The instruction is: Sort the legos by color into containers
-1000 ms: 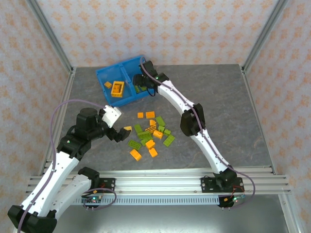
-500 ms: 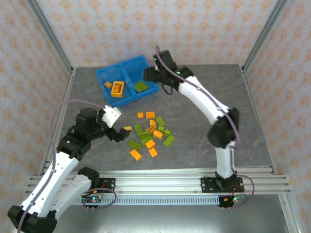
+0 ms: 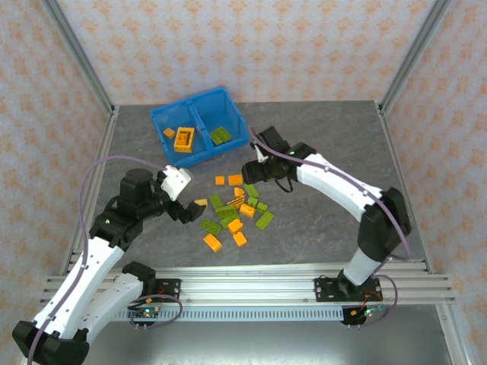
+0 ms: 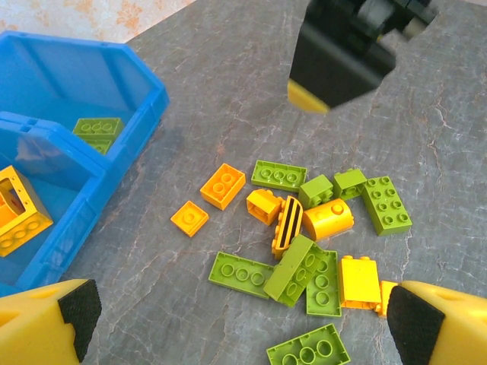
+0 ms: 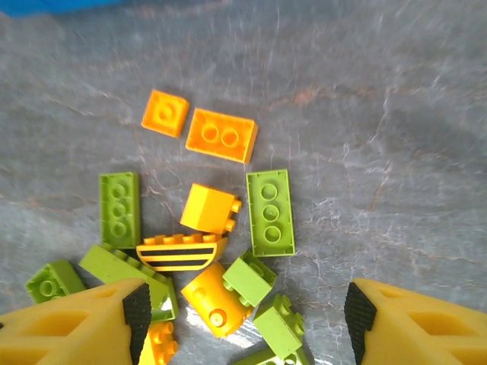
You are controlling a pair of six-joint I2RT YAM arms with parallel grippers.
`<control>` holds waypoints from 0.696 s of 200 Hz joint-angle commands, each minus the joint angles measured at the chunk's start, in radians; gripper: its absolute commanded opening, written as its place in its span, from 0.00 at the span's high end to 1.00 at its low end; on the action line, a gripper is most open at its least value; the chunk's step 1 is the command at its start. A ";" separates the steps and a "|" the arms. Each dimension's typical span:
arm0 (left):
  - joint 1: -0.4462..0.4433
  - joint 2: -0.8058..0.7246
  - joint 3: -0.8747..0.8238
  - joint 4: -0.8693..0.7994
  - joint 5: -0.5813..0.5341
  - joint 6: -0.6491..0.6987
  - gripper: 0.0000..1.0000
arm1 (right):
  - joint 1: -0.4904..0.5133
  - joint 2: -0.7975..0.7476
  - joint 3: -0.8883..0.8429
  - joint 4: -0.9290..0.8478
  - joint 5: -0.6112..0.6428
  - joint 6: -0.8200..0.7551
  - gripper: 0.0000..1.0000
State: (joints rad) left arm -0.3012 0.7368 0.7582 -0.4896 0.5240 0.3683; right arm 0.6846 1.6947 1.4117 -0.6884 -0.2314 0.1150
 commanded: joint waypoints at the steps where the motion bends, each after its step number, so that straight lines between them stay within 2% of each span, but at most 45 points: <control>1: 0.001 0.001 0.006 -0.016 0.020 0.015 0.00 | -0.001 0.093 0.051 -0.057 -0.020 -0.041 0.28; 63: 0.002 0.032 0.022 -0.043 0.012 0.021 0.01 | -0.002 0.292 0.116 -0.058 -0.062 -0.071 0.23; 100: 0.002 0.033 0.024 -0.045 0.023 0.023 0.01 | -0.007 0.337 0.118 -0.046 0.017 -0.040 0.27; 139: 0.001 0.030 0.022 -0.038 0.028 0.023 0.01 | -0.010 0.379 0.108 -0.027 0.024 -0.030 0.29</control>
State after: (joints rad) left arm -0.3012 0.7750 0.7582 -0.5159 0.5346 0.3691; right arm 0.6819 2.0331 1.5097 -0.7139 -0.2497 0.0708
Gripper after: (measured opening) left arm 0.995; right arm 0.715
